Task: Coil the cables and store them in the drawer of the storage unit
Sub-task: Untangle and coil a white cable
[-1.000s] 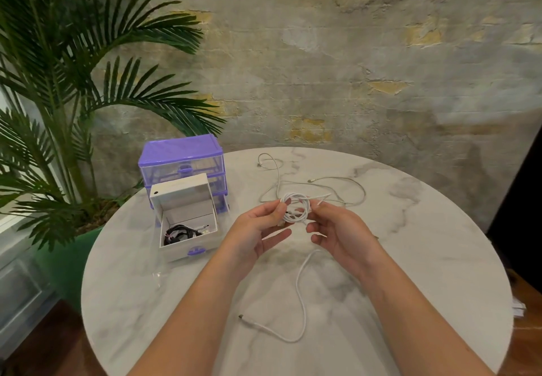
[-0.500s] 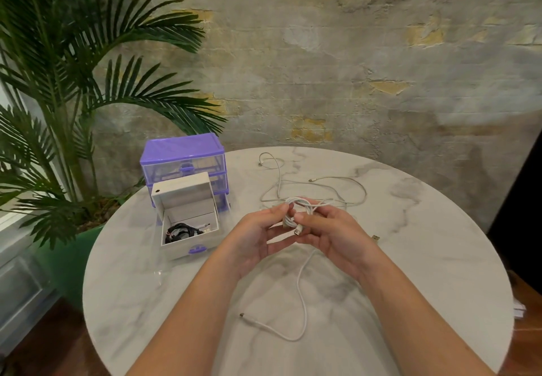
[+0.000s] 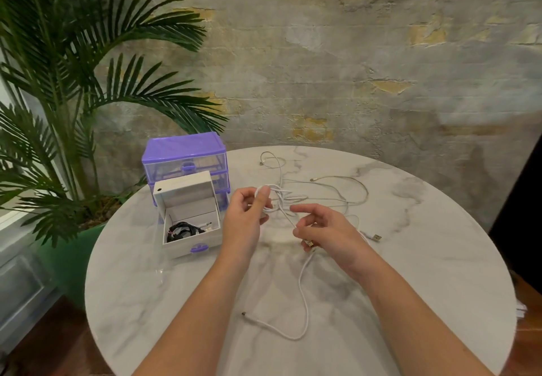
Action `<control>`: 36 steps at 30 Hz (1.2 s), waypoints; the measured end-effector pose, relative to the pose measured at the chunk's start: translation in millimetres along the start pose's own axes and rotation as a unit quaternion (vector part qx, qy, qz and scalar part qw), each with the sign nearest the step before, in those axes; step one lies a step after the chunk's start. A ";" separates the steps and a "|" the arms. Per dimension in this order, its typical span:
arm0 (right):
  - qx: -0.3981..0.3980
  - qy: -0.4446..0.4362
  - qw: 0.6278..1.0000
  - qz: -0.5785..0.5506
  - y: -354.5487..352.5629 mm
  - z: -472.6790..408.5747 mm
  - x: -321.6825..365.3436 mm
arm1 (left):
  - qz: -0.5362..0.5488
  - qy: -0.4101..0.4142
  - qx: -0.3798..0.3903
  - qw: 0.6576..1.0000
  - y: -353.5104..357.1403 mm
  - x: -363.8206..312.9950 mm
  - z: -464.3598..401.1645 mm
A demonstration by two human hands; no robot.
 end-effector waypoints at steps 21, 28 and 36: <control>-0.065 -0.109 0.987 0.102 0.8 1.0 9.9 | 0.082 -0.035 0.089 0.992 15.5 2.8 12.4; -0.071 -0.122 0.982 0.125 7.4 1.7 10.3 | 0.096 -0.045 0.091 0.990 16.7 3.4 12.6; -0.070 -0.111 0.970 0.205 3.2 3.5 6.6 | 0.099 -0.020 0.043 0.994 3.3 -2.1 4.0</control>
Point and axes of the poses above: each hand's wrist, its own z-axis away from the middle knuckle, its own y-axis out of the palm, x = y × z, the point moved 7 cm from there along -z, towards the middle knuckle, and after that the axes turned 6 degrees about -x, right-handed, at the moved point
